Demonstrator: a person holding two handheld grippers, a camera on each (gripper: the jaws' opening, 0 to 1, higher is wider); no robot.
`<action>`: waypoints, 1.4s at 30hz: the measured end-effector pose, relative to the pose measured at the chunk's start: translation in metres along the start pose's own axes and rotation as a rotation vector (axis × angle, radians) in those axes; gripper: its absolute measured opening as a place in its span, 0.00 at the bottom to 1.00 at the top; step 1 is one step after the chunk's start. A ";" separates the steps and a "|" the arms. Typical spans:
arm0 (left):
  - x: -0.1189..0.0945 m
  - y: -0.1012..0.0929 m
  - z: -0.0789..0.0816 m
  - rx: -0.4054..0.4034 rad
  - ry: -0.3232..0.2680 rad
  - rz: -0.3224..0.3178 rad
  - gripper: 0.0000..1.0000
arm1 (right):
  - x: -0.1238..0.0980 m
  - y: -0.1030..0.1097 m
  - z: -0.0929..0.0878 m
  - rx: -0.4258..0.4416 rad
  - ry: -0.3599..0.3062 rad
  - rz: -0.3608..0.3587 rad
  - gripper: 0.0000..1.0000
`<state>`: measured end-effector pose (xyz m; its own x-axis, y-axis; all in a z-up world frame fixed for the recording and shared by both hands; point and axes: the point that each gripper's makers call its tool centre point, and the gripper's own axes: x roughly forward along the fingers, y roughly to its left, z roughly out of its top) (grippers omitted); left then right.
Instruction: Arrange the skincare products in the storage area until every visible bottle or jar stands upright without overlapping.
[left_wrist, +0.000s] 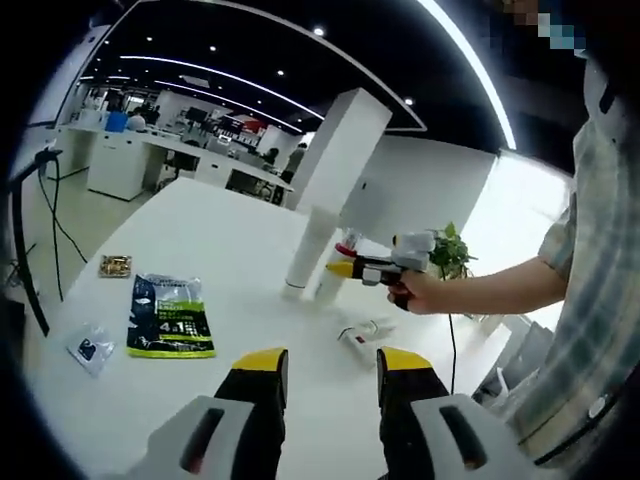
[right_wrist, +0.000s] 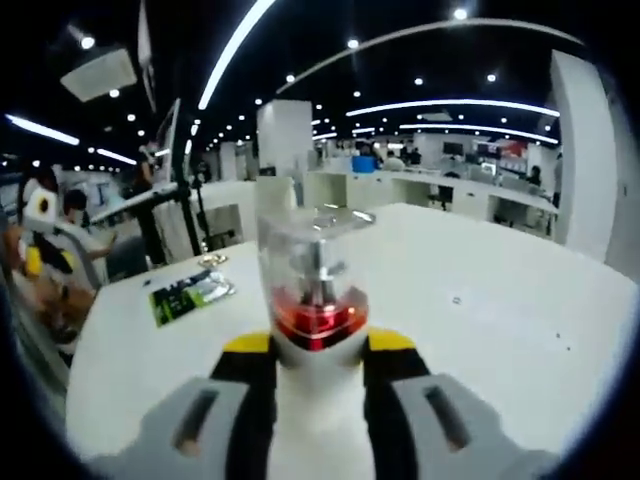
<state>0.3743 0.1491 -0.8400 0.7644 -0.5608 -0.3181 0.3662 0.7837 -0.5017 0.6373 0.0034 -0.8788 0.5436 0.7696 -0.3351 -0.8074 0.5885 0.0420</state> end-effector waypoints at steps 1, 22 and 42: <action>0.000 0.002 -0.001 0.005 0.006 0.005 0.36 | 0.001 0.000 0.000 0.000 -0.001 -0.001 0.30; 0.001 0.003 0.020 -0.104 -0.103 -0.007 0.36 | 0.010 0.005 -0.001 -0.040 -0.065 0.008 0.32; 0.004 0.000 0.016 -0.089 -0.087 -0.024 0.35 | 0.011 -0.007 -0.001 0.030 -0.058 -0.026 0.40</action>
<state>0.3858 0.1510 -0.8282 0.8005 -0.5509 -0.2362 0.3394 0.7414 -0.5789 0.6483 0.0073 -0.8840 0.5777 0.7662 -0.2814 -0.7858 0.6153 0.0623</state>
